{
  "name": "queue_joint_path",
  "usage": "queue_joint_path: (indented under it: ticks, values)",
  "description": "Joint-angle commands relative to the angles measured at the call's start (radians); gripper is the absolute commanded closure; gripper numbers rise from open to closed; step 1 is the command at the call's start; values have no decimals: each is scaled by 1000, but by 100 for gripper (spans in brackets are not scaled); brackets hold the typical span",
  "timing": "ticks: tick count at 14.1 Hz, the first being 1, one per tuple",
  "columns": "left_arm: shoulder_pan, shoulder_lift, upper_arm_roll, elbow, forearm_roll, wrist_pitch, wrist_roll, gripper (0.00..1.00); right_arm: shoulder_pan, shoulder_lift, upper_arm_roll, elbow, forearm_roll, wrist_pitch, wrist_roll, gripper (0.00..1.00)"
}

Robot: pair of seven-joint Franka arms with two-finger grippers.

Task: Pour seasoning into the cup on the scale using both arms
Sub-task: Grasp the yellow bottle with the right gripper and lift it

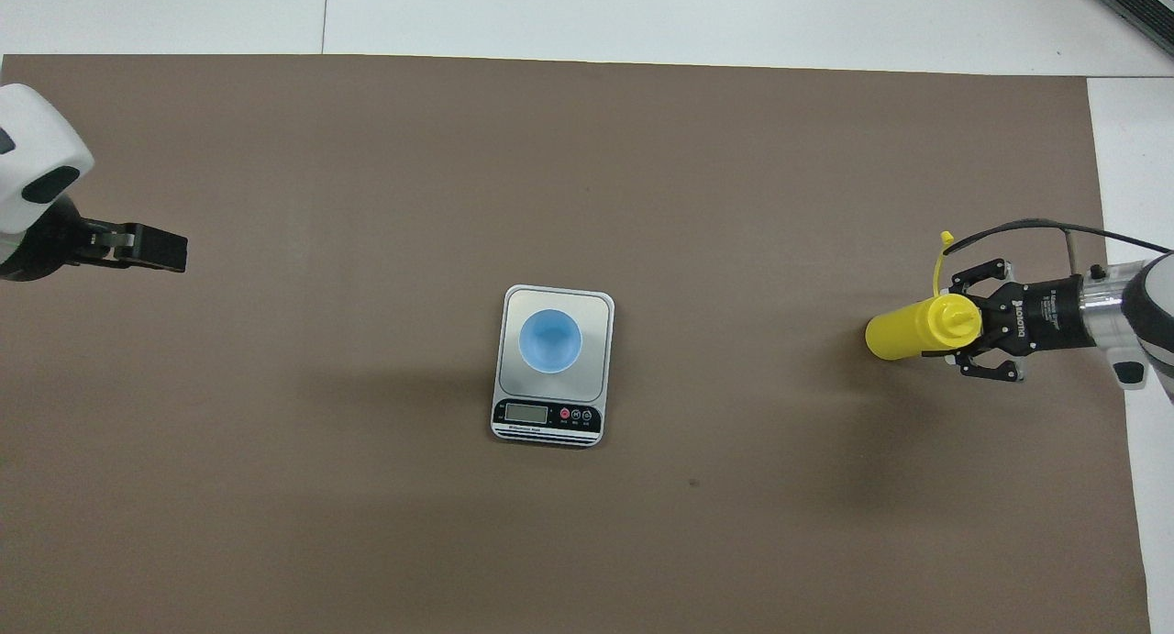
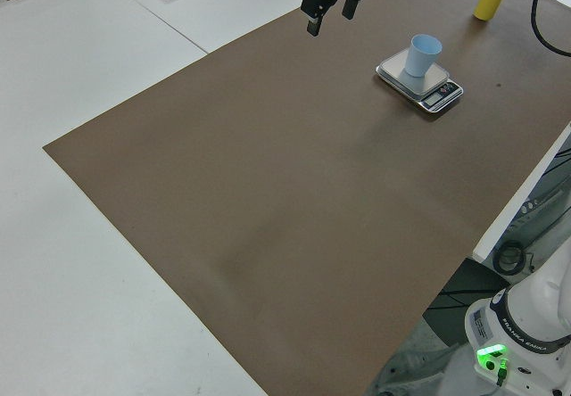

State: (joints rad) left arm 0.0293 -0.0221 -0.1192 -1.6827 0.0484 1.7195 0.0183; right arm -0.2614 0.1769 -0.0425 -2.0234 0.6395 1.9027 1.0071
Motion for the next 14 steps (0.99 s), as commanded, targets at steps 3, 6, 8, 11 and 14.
queue_joint_path:
  ticks: [3, 6, 8, 11, 14]
  values:
    - [26, 5, -17, 113, 8, -158, 25, 0, 124, -68, 7, 66, -47, 10, 235, 100]
    - [18, -19, -17, 88, 7, -155, 20, 0, 269, -68, 9, 136, -249, 51, 468, 100]
    - [15, -30, -17, 66, 7, -153, 9, 0, 342, -57, 12, 173, -343, 61, 606, 100]
    - [43, -32, -10, 63, -30, -133, -18, 0, 470, -40, 12, 219, -530, 81, 814, 100]
    - [64, -25, -14, 75, -62, -150, -12, 0, 609, 18, 12, 322, -735, 47, 991, 100]
